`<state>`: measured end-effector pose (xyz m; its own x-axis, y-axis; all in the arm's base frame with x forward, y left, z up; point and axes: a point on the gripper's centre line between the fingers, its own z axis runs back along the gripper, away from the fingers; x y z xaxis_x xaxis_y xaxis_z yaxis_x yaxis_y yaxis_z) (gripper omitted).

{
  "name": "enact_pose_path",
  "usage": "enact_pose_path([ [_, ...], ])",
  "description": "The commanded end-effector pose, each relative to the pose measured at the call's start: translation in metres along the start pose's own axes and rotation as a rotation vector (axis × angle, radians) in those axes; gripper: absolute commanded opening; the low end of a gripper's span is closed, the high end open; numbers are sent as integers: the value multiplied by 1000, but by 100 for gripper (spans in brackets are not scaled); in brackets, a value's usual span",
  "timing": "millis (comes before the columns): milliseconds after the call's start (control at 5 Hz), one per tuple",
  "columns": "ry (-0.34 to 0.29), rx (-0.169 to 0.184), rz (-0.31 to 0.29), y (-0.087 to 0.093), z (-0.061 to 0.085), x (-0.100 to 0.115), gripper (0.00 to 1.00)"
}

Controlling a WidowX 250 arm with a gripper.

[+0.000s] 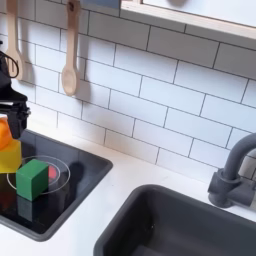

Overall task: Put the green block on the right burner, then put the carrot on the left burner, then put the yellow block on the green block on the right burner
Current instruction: 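Put the carrot on the left burner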

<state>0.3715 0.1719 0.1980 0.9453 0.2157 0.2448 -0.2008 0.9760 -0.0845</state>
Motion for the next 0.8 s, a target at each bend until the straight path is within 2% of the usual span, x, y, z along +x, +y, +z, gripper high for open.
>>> enact_pose_path([
  [0, 2, 2, -3, -2, -1, -2, 100],
  [400, 26, 0, 2, 0, -9, -7, 100],
  [600, 16, 27, -1, 0, -11, -8, 100],
])
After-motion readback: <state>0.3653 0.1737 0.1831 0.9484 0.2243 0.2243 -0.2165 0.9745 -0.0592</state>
